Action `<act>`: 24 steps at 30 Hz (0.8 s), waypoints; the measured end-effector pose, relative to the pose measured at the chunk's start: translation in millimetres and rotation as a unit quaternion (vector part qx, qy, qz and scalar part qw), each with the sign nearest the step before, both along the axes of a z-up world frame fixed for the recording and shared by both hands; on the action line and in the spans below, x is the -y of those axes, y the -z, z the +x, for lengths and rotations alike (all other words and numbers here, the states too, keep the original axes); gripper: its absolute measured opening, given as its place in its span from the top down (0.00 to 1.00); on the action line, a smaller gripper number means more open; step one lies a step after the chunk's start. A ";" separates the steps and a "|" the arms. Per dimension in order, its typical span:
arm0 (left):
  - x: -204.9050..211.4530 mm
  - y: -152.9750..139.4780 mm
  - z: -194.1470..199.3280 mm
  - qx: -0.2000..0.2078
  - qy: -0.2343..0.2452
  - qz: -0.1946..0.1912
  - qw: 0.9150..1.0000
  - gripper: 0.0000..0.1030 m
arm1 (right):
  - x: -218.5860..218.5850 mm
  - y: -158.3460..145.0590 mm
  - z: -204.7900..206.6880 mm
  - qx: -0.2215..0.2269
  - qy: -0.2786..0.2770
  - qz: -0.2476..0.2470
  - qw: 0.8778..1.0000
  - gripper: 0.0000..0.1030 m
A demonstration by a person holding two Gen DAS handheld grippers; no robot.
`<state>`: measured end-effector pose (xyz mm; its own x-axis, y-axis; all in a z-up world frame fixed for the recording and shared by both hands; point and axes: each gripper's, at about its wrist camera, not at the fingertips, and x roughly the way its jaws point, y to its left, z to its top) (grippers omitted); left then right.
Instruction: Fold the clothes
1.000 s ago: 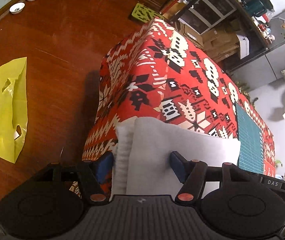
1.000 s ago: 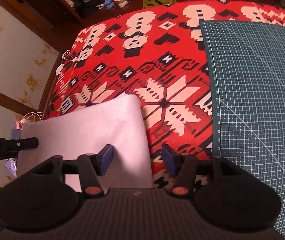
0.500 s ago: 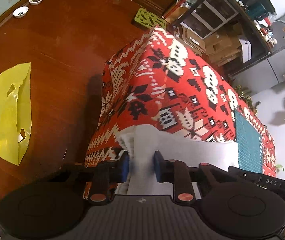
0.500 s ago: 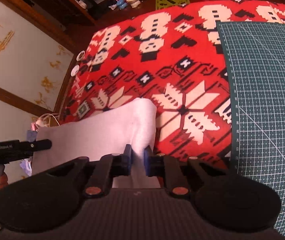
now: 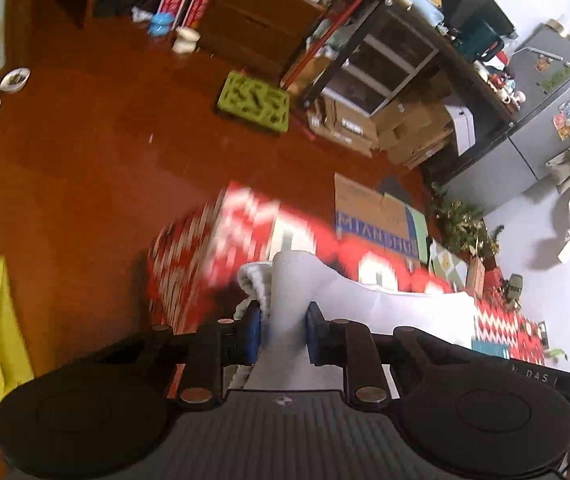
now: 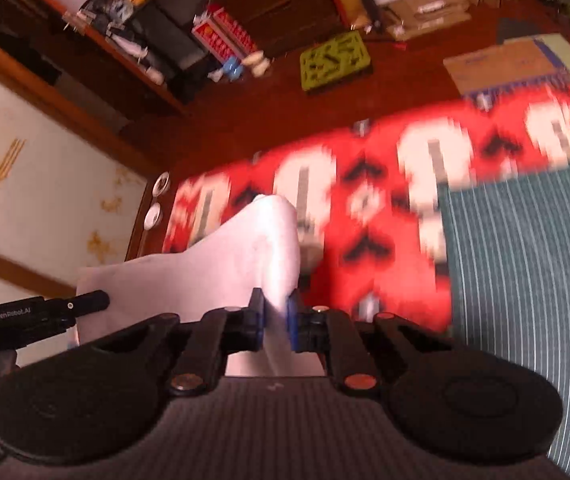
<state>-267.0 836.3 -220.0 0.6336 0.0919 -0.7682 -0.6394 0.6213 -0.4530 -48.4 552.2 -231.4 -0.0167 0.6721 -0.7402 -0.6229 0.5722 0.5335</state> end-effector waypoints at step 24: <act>-25.4 12.5 84.0 -0.041 0.101 0.109 0.988 1.00 | -77.6 21.7 80.2 0.083 -0.009 0.022 0.996 0.90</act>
<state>-183.0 861.7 -232.5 0.5922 0.1385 -0.7938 -0.5212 0.8171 -0.2463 31.8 629.8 -253.0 0.0907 0.7053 -0.7031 -0.7149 0.5377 0.4471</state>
